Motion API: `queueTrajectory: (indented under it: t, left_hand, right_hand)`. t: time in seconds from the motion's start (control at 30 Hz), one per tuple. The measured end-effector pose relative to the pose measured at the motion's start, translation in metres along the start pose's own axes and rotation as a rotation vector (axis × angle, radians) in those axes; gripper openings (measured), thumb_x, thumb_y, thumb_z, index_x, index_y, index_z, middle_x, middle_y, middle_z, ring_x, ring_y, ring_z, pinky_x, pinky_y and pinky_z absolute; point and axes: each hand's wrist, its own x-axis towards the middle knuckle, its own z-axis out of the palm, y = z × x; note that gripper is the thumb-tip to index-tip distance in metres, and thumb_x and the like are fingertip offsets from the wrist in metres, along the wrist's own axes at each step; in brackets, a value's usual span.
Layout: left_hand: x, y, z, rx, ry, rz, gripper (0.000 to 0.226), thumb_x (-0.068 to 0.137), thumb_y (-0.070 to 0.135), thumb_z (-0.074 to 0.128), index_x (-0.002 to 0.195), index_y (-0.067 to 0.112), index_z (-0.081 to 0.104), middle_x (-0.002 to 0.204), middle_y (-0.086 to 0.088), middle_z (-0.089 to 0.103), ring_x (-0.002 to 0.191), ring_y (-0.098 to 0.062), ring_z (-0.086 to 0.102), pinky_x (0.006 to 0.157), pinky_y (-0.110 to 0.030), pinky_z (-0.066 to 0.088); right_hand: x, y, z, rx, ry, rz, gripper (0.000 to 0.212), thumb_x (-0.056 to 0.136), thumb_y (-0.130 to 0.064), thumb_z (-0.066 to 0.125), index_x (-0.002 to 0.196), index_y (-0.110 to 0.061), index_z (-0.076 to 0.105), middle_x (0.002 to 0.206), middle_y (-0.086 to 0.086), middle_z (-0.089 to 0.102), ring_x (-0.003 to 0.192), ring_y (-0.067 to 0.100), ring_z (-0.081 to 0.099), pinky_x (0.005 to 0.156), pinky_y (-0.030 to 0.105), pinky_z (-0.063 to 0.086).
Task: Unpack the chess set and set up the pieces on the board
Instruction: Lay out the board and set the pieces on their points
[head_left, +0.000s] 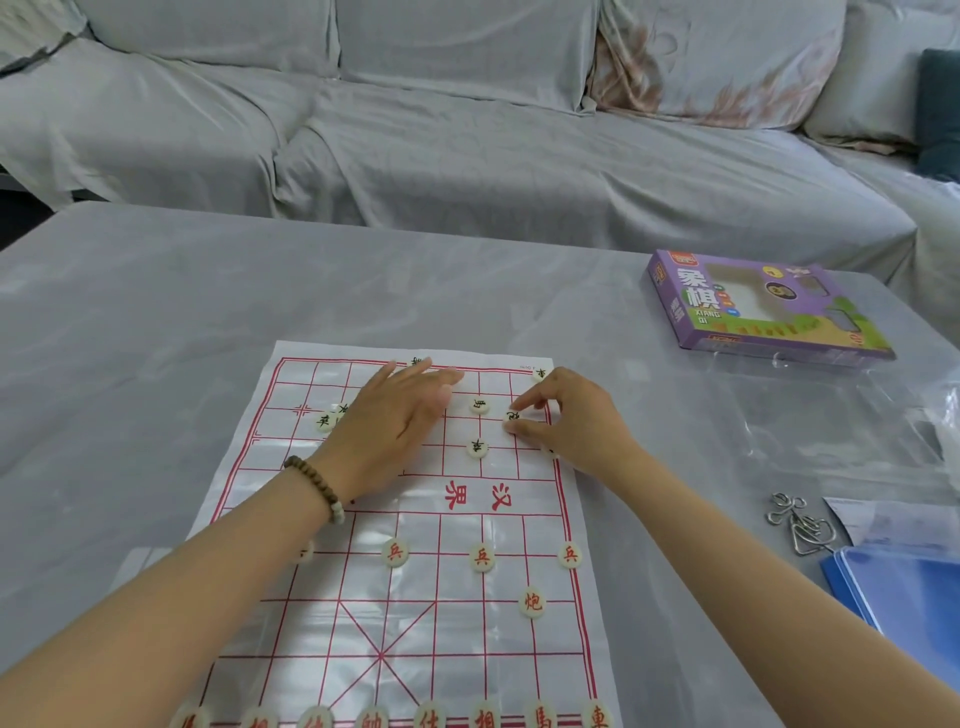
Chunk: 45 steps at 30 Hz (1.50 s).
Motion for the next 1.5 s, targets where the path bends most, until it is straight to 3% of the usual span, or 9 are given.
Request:
queueTrajectory:
  t: [0.1, 0.2, 0.4, 0.57, 0.67, 0.8, 1.0, 1.2, 1.5]
  left_hand:
    - [0.0, -0.002, -0.004, 0.003, -0.004, -0.025, 0.073, 0.086, 0.061, 0.003, 0.139, 0.026, 0.039, 0.145, 0.012, 0.037, 0.139, -0.004, 0.018, 0.112, -0.021, 0.0]
    - [0.005, 0.0, -0.004, 0.112, -0.036, -0.069, 0.049, 0.095, 0.052, 0.031, 0.135, 0.028, 0.043, 0.141, 0.011, 0.043, 0.136, -0.009, 0.027, 0.112, -0.024, 0.01]
    - [0.034, 0.014, 0.006, 0.25, 0.04, -0.078, 0.04, 0.082, 0.059, 0.054, 0.112, 0.033, 0.062, 0.104, 0.015, 0.063, 0.104, -0.009, 0.046, 0.089, -0.026, 0.031]
    - [0.057, 0.02, 0.016, 0.26, 0.051, -0.135, 0.031, 0.079, 0.054, 0.062, 0.101, 0.033, 0.067, 0.089, 0.016, 0.065, 0.088, -0.006, 0.04, 0.082, -0.025, 0.028]
    - [0.072, 0.018, 0.019, 0.15, 0.055, -0.134, 0.026, 0.082, 0.044, 0.064, 0.105, 0.032, 0.066, 0.095, 0.016, 0.066, 0.093, -0.009, 0.043, 0.084, -0.026, 0.028]
    - [0.088, 0.023, 0.025, -0.05, 0.034, -0.143, 0.042, 0.081, 0.033, 0.069, 0.121, 0.031, 0.058, 0.103, 0.015, 0.067, 0.105, -0.01, 0.044, 0.092, -0.028, 0.032]
    - [0.086, 0.02, 0.03, -0.061, 0.099, -0.187, 0.055, 0.073, 0.042, 0.073, 0.124, 0.033, 0.053, 0.094, 0.02, 0.063, 0.095, -0.005, 0.043, 0.093, -0.031, 0.035]
    - [0.086, 0.023, 0.037, -0.126, 0.149, -0.207, 0.046, 0.076, 0.037, 0.073, 0.119, 0.032, 0.056, 0.084, 0.022, 0.06, 0.098, -0.007, 0.047, 0.093, -0.03, 0.035]
    - [0.091, 0.021, 0.04, -0.17, 0.181, -0.237, 0.05, 0.075, 0.034, 0.074, 0.121, 0.029, 0.054, 0.083, 0.021, 0.061, 0.096, -0.01, 0.051, 0.096, -0.037, 0.038]
  right_hand:
    - [-0.002, -0.001, -0.001, -0.011, 0.018, -0.005, 0.027, 0.075, -0.047, 0.071, 0.097, -0.031, 0.069, 0.093, -0.013, 0.051, 0.086, 0.004, 0.045, 0.088, 0.027, 0.041]
    - [0.0, 0.0, 0.0, -0.023, 0.008, -0.002, 0.029, 0.076, -0.05, 0.069, 0.099, -0.033, 0.067, 0.092, -0.015, 0.05, 0.079, 0.002, 0.044, 0.084, 0.025, 0.039]
    - [0.005, 0.01, -0.01, 0.244, 0.193, 0.021, 0.011, 0.081, -0.041, 0.067, 0.089, -0.034, 0.066, 0.086, -0.015, 0.056, 0.066, 0.0, 0.045, 0.06, 0.011, 0.031]
    - [0.014, 0.025, -0.015, 0.291, 0.269, 0.053, 0.006, 0.083, -0.034, 0.066, 0.081, -0.036, 0.062, 0.086, -0.012, 0.056, 0.067, 0.005, 0.044, 0.061, 0.014, 0.033]
    - [0.021, 0.032, -0.01, 0.27, 0.27, 0.06, 0.004, 0.085, -0.034, 0.065, 0.083, -0.036, 0.062, 0.086, -0.013, 0.055, 0.067, 0.006, 0.044, 0.06, 0.013, 0.032]
    - [0.029, 0.039, -0.001, 0.274, 0.292, 0.035, 0.005, 0.085, -0.032, 0.065, 0.083, -0.035, 0.062, 0.086, -0.011, 0.055, 0.068, 0.006, 0.045, 0.063, 0.014, 0.032]
    - [0.031, 0.046, 0.011, 0.304, 0.356, -0.002, 0.01, 0.079, -0.039, 0.07, 0.087, -0.034, 0.066, 0.083, -0.019, 0.052, 0.074, -0.007, 0.048, 0.074, 0.021, 0.037]
    - [0.032, 0.049, 0.011, 0.293, 0.329, -0.003, 0.015, 0.076, -0.038, 0.073, 0.089, -0.037, 0.067, 0.084, -0.019, 0.051, 0.075, 0.0, 0.049, 0.084, 0.035, 0.045]
    - [0.035, 0.049, 0.012, 0.272, 0.333, 0.008, 0.012, 0.076, -0.038, 0.073, 0.087, -0.036, 0.067, 0.084, -0.016, 0.052, 0.075, -0.002, 0.049, 0.083, 0.033, 0.045]
